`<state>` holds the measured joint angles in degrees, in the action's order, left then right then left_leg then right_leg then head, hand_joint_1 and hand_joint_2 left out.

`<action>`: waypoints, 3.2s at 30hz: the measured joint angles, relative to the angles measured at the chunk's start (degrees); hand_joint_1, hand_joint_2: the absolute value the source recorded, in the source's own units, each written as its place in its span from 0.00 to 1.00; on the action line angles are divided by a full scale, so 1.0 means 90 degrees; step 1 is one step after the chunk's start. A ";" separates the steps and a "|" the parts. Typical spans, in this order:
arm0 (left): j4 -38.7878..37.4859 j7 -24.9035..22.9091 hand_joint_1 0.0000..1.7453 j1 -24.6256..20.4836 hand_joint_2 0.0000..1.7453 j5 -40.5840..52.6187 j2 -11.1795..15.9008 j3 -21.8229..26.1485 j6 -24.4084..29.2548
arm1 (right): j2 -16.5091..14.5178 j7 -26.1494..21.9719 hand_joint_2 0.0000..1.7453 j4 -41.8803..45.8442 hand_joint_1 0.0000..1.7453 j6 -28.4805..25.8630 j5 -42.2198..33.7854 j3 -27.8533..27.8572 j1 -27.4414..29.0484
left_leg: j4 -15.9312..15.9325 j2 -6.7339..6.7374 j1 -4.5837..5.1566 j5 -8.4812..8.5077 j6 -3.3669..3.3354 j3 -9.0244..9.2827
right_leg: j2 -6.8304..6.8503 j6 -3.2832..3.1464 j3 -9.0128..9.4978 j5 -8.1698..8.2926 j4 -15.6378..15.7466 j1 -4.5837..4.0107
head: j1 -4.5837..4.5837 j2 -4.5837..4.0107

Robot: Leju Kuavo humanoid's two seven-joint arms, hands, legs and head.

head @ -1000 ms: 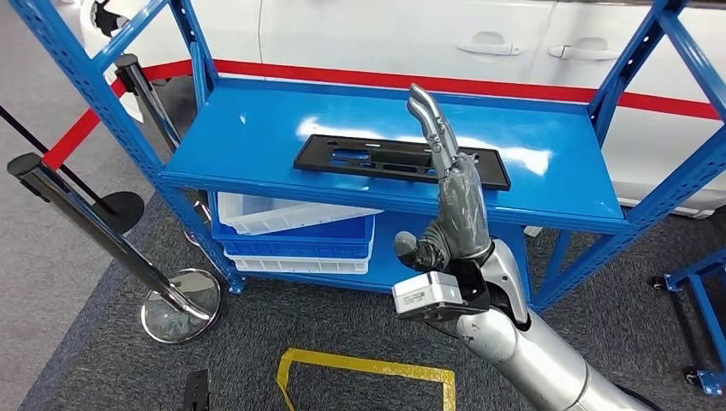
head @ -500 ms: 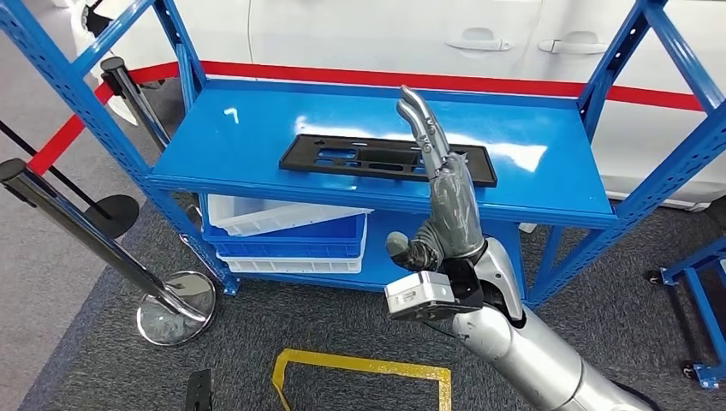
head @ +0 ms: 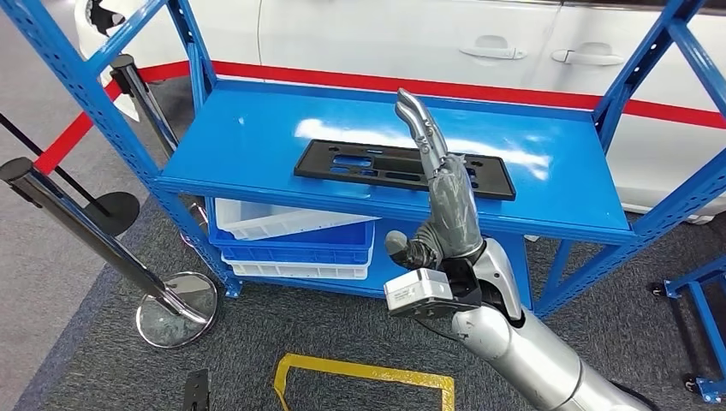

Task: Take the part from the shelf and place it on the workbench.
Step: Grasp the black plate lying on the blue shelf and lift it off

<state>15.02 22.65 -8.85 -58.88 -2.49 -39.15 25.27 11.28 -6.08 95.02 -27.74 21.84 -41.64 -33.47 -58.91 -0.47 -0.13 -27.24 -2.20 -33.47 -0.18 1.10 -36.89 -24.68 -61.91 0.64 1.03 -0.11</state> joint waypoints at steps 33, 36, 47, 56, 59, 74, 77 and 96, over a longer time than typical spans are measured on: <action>0.0000 -0.0013 0.00 -0.0013 0.00 -0.0008 0.0008 -0.0005 -0.0008 | -0.0025 -0.0002 0.00 -0.0038 0.00 0.0007 -0.0010 0.0000 -0.0044 | 0.0142 0.0006 -0.0030 0.0271 -0.0093 -0.0152 | -0.0012 0.0048 0.0308 -0.0886 -0.0693 0.0022 | 0.0012 0.0000; 0.0000 -0.0012 0.00 -0.0005 0.00 -0.0005 0.0009 -0.0005 0.0000 | -0.0025 -0.0002 0.00 -0.0051 0.00 0.0014 -0.0010 0.0000 -0.0024 | 0.0140 0.0003 -0.0008 0.0159 -0.0105 -0.0027 | -0.0012 0.0061 -0.0153 -0.0938 -0.1131 0.0022 | 0.0010 0.0000; 0.0000 -0.0303 0.00 -0.0166 0.00 0.0367 0.0024 -0.0406 0.0094 | -0.0456 -0.0355 1.00 -0.0768 0.00 0.1106 -0.0211 -0.0871 0.0211 | -0.0155 0.0020 -0.0130 0.0264 0.0375 -0.0407 | -0.0005 -0.0116 0.0359 -0.0076 0.0400 0.0080 | 0.0055 0.0000; 0.0002 -0.0335 0.00 -0.0252 0.00 0.0323 0.0014 -0.0476 0.0049 | -0.0870 -0.0750 1.00 -0.1600 0.00 0.0989 -0.0368 -0.1475 0.0675 | 0.0081 0.0009 -0.0068 0.0312 0.0031 -0.0266 | 0.0017 0.0058 -0.0343 -0.0920 -0.1118 0.0046 | 0.0050 0.0000; 0.0002 -0.0338 0.00 -0.0244 0.00 0.0317 0.0012 -0.0483 0.0043 | -0.0909 -0.0753 1.00 -0.1760 0.00 0.0987 -0.0376 -0.1585 0.0745 | 0.0058 0.0002 -0.0007 0.0277 -0.0011 -0.0245 | 0.0016 -0.0011 -0.0463 -0.0721 -0.1227 0.0005 | 0.0051 0.0000; 0.0002 -0.0512 0.00 -0.0357 0.00 0.0474 0.0012 -0.0619 -0.0024 | -0.1352 -0.0735 1.00 -0.2603 0.00 0.0731 0.0086 -0.1997 0.0643 | -0.1339 0.0020 -0.0097 -0.0316 0.0379 -0.0844 | 0.0033 -0.0310 0.0339 -0.0058 0.0408 -0.0041 | 0.0079 0.0000; 0.0002 -0.0580 0.00 -0.0425 0.00 0.0548 0.0019 -0.0633 -0.0049 | -0.1495 -0.0642 1.00 -0.2949 0.00 0.0589 0.0305 -0.2030 0.0396 | -0.0225 0.0016 -0.0103 0.0156 0.0330 -0.0273 | 0.0015 -0.0238 0.0320 -0.0100 0.0330 -0.0050 | 0.0076 0.0000; 0.0002 -0.0840 0.00 -0.0507 0.00 0.0857 0.0010 -0.0779 -0.0141 | -0.2238 0.0254 1.00 -0.5872 0.00 0.0533 0.0833 -0.2074 -0.0667 | 0.0003 0.0009 -0.0086 0.0207 0.0231 -0.0224 | 0.0001 -0.0170 0.0164 -0.0069 0.0245 -0.0031 | 0.0046 0.0000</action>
<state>15.04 15.09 -13.42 -51.16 -2.40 -46.16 24.00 -8.86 -3.79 42.17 -22.94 29.34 -60.30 -39.47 -58.88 -0.39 -0.90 -25.37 -0.12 -35.49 -0.17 -0.43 -35.41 -25.30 -59.71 0.36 1.44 -0.11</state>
